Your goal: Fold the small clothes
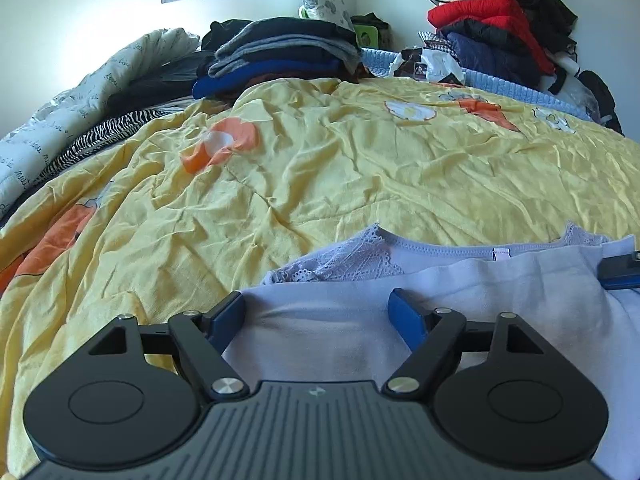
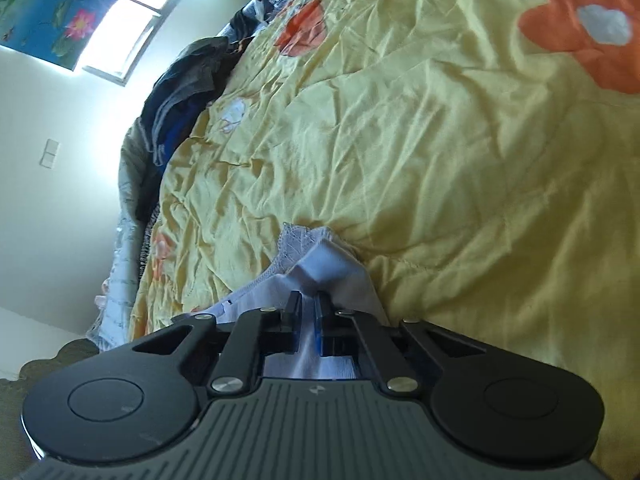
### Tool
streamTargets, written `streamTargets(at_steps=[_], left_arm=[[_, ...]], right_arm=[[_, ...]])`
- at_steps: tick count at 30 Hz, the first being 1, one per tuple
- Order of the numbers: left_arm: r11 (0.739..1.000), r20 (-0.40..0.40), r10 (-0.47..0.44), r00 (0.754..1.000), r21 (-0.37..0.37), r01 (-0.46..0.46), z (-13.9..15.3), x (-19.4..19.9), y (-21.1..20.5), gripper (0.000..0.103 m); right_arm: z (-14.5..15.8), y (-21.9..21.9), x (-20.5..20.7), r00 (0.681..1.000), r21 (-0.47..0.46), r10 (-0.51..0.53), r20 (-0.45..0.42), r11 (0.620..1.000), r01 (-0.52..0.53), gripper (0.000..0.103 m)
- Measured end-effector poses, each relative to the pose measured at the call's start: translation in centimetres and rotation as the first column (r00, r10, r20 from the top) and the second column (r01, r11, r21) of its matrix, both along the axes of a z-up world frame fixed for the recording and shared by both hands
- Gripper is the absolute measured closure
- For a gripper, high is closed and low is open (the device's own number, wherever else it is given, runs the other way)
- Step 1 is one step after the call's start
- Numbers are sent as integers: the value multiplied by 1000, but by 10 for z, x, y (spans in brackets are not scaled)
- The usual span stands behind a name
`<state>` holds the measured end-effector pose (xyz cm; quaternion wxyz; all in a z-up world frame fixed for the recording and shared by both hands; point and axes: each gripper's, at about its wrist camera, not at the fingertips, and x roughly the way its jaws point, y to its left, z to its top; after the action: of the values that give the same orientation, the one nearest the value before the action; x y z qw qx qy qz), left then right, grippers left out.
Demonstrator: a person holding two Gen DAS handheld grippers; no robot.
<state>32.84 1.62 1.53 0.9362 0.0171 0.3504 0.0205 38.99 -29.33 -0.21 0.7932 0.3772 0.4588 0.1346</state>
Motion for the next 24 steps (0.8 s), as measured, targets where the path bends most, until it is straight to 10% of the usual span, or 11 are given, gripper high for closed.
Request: streamTargets(at_steps=[6, 24], left_arm=[[999, 1, 26, 1000, 21, -26, 25, -32, -5, 24], [996, 11, 71, 997, -53, -70, -6, -48, -1, 13]], right_arm=[[50, 25, -75, 972, -111, 56, 229, 993, -31, 27], [23, 62, -130, 920, -390, 257, 295, 912, -129, 32]])
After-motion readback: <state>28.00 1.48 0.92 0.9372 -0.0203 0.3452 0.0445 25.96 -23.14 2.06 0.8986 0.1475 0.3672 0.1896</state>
